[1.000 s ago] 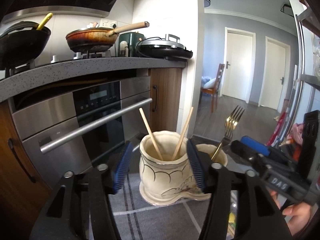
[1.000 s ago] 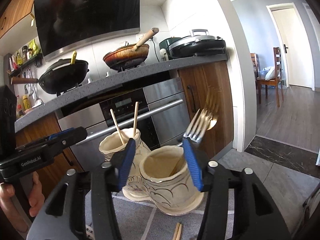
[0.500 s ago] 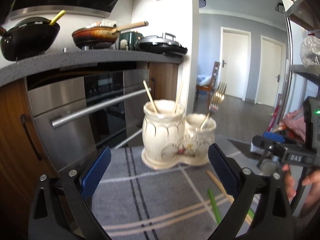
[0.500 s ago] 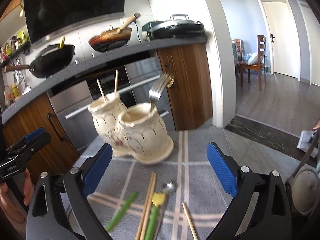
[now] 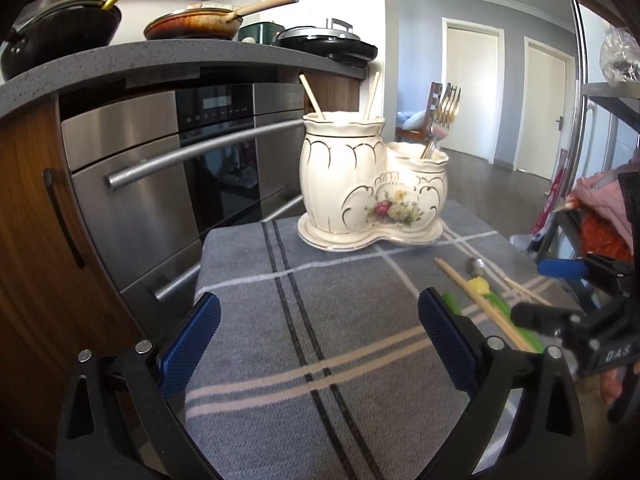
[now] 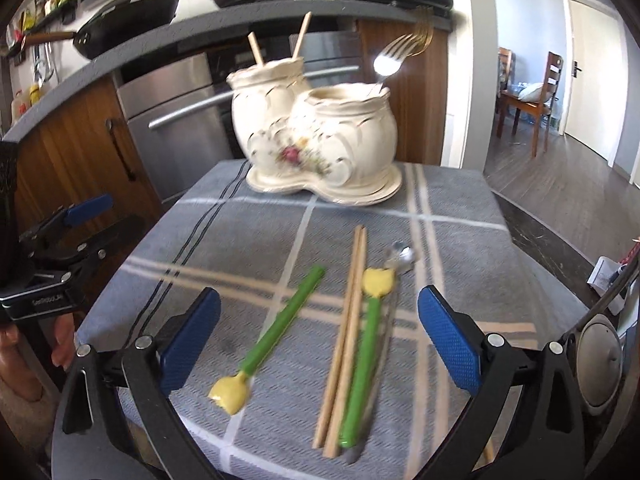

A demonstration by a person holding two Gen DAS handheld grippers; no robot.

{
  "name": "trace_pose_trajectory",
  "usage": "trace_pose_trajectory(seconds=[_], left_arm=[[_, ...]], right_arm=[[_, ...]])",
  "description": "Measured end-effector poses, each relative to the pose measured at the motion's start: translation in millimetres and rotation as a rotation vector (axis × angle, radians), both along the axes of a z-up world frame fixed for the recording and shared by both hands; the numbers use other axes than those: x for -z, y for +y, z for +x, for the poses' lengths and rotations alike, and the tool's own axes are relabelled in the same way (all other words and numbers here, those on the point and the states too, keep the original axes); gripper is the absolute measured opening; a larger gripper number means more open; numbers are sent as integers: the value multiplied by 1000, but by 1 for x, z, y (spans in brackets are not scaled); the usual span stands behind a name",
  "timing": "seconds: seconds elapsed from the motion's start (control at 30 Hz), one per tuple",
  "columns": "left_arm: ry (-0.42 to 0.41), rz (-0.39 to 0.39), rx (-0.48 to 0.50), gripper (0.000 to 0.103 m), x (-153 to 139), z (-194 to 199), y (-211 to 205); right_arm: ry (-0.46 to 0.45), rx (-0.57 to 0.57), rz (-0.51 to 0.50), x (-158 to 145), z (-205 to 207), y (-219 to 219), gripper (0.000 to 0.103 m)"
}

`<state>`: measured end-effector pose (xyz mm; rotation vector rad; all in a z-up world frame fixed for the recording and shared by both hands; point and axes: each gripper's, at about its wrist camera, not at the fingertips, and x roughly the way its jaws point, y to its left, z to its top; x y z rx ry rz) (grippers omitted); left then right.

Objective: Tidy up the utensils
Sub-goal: 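Withdraw both tools from the holder back over the table, then grasp the green-handled yellow tulip spatula with the right tool and lift it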

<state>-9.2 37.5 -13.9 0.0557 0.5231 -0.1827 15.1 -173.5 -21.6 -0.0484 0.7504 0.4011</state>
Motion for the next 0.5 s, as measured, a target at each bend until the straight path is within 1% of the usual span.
trace_pose_trajectory(seconds=[0.07, 0.1, 0.13, 0.17, 0.3, 0.37, 0.5], left_arm=[[-6, -2, -7, 98, 4, 0, 4], [-4, -5, -10, 98, 6, 0, 6], [-2, -9, -12, 98, 8, 1, 8], [3, -12, -14, 98, 11, 2, 9], [-6, -10, -17, 98, 16, 3, 12], [-18, -4, -16, 98, 18, 3, 12], [-24, -4, -4, 98, 21, 3, 14]], right_arm=[[12, -16, -15, 4, -1, 7, 95], [25, -29, -25, 7, 0, 14, 89], [39, -41, -35, 10, 0, 18, 86], [57, -55, -48, 13, 1, 23, 80], [103, -77, -95, 25, 3, 38, 57], [122, -78, -110, 29, 3, 41, 52], [153, -74, -141, 34, 6, 48, 36]])
